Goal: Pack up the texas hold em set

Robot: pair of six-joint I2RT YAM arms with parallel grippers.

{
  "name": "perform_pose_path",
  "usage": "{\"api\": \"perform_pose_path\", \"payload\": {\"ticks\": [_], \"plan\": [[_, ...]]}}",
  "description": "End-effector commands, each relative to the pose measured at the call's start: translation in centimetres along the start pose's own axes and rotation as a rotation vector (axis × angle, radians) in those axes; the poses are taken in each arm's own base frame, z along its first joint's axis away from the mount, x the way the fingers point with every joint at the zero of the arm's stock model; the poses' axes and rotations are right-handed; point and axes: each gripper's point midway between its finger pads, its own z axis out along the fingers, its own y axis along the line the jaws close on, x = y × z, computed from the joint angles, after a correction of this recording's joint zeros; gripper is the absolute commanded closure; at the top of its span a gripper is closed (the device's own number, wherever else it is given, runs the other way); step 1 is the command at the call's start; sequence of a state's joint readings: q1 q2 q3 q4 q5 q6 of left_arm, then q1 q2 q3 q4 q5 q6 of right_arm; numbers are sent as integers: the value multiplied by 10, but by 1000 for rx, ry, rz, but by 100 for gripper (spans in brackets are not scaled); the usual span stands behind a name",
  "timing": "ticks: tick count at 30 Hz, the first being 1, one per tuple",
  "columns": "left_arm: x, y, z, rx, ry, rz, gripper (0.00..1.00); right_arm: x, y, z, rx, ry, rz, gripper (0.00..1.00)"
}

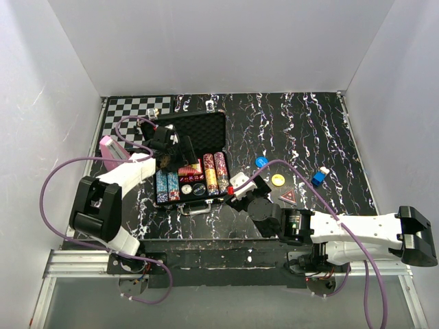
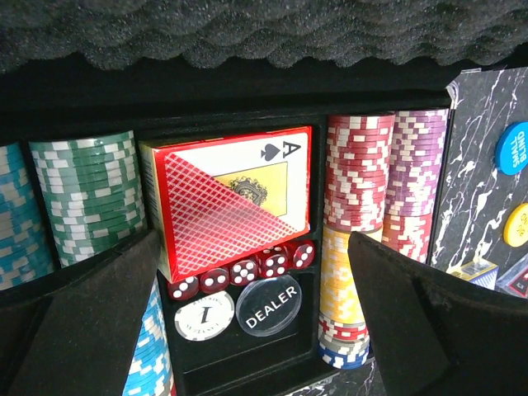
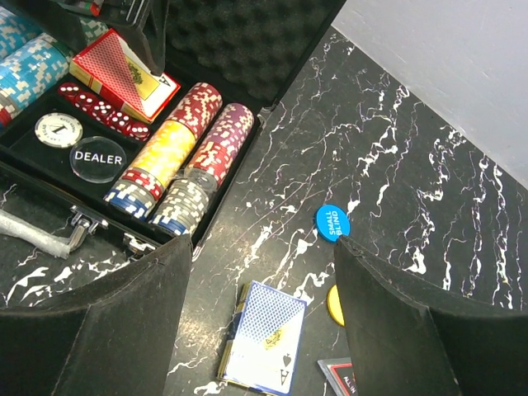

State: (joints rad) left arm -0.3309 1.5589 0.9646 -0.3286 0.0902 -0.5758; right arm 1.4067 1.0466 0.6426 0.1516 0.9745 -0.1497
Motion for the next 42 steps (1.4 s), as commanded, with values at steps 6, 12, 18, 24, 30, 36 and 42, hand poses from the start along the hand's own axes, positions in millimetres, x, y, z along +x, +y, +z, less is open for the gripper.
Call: {"api": "perform_pose_path", "payload": {"ticks": [6,12,18,24,30,36,42], "plan": [[-5,-22,4,38,-28,38,2,-6,-7,-1,37,-12,62,24],[-9,-30,7,43,-38,53,2,-5,-9,-3,41,-9,66,24],[-26,-34,-14,36,-100,88,2,-5,-14,-4,56,-9,75,24],[-39,-43,-38,68,-154,137,2,-4,-15,-5,57,-16,116,23],[-42,-54,-55,125,-174,162,2,-1,-29,-5,95,8,162,22],[-53,-63,-99,185,-282,236,2,18,-50,0,123,106,262,22],[-46,-58,-138,204,-319,308,2,45,-67,4,107,261,392,21]]}}
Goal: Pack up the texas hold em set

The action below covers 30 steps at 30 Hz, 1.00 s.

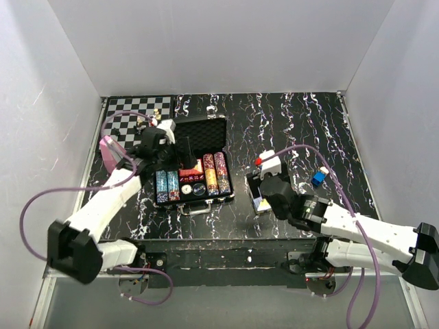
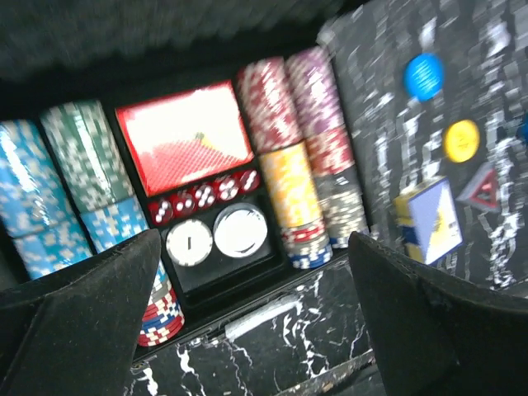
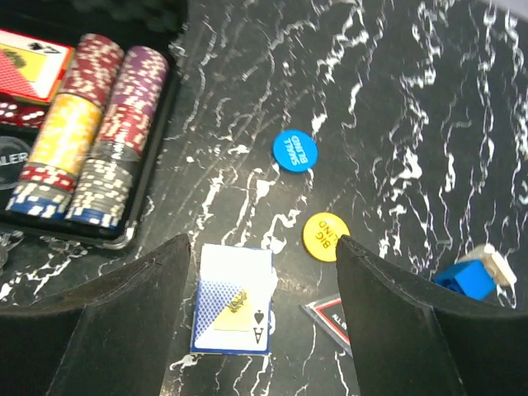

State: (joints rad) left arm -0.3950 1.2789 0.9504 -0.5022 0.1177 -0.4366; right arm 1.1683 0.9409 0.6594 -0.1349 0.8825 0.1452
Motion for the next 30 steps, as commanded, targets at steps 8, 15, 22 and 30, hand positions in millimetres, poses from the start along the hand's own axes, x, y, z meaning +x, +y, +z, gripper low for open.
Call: {"api": "perform_pose_path", "payload": {"ticks": [8,15,22,30], "plan": [[-51,-4,-86,24,-344,181,2,48,-4,-8,8,346,391,17],[-47,2,-94,13,-392,188,2,87,7,-2,16,412,473,12],[-46,11,-101,-28,-419,171,2,118,7,8,27,490,410,8],[-47,12,-102,-37,-426,169,2,123,19,17,-46,499,340,10]]}}
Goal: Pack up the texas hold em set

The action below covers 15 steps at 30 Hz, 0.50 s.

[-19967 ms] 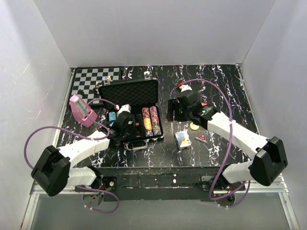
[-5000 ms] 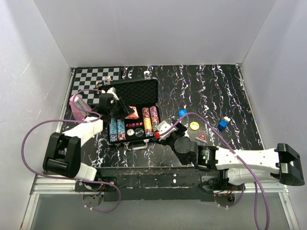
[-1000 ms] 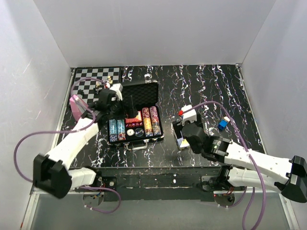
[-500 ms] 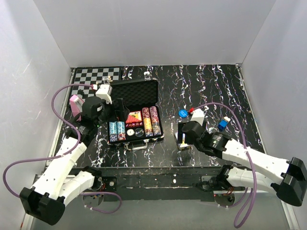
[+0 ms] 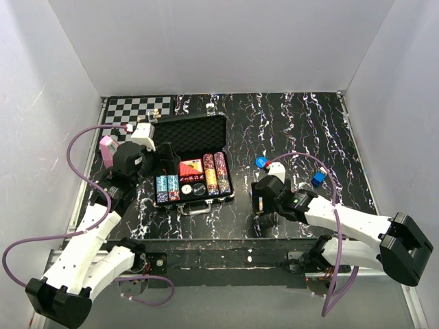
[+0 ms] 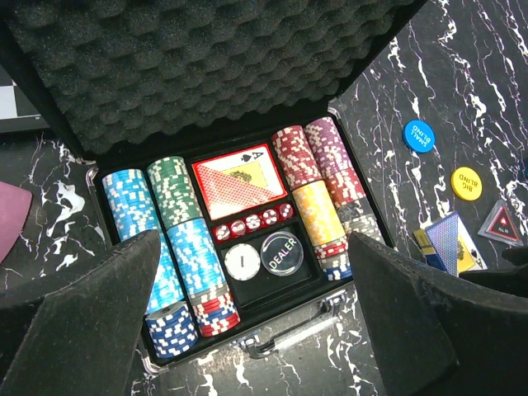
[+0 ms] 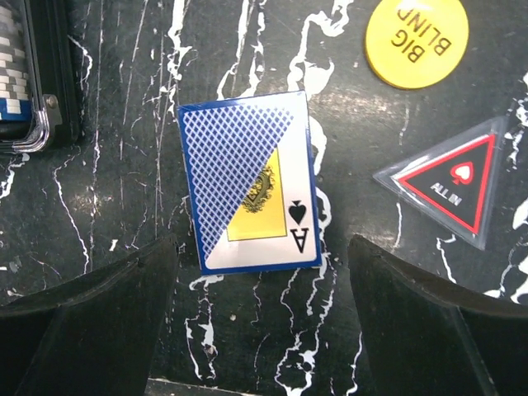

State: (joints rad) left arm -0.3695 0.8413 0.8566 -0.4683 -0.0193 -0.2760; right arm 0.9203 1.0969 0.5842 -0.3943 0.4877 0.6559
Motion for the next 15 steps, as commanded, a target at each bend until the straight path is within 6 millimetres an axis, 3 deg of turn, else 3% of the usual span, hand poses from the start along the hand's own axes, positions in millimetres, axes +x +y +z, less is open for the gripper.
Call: {"api": "perform_pose_path", "payload": {"ticks": [1,15], "plan": [[-1,5,-1,-20,-11,11,2,-9,15,7,-49,-16,-37,10],[1,5,0,-19,-6,11,2,4,17,28,-12,40,-75,11]]}}
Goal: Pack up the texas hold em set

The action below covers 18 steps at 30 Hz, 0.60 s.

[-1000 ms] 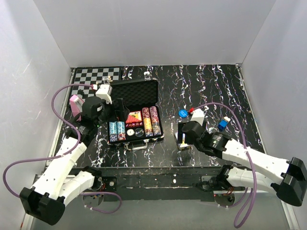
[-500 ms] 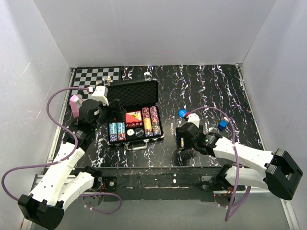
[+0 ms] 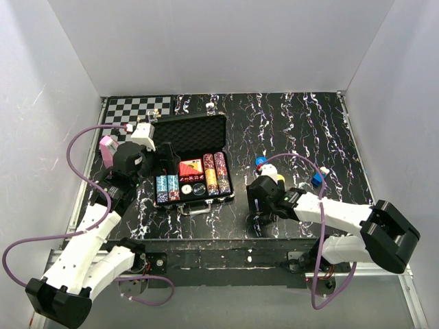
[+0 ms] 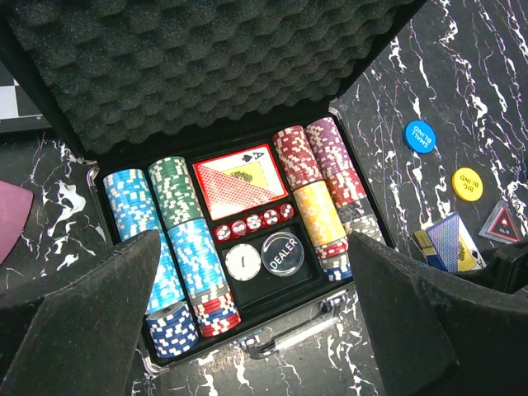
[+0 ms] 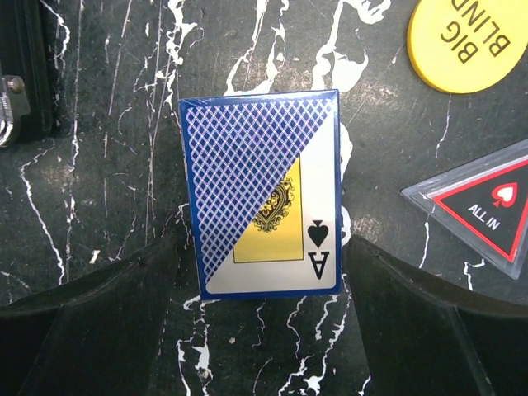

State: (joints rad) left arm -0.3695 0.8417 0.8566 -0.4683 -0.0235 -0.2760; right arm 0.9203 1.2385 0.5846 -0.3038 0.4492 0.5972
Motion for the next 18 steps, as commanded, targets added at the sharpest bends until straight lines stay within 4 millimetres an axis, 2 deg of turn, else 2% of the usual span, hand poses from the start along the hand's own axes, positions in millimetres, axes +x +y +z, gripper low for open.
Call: {"api": "perform_pose_path", "payload": {"ticks": [1,8,13,15,18], "plan": [[1,4,0,-15,-7,11,2,-9,7,7,-1,-10,1,12],[2,4,-1,-15,-5,9,2,-3,8,13,10,11,-1,18],[2,-1,0,10,0,5,2,-3,8,13,7,14,-12,43],[5,-9,0,52,16,-12,2,-9,10,8,-8,0,-22,52],[11,-20,1,102,51,-64,2,-26,13,-7,-39,-46,-44,59]]}}
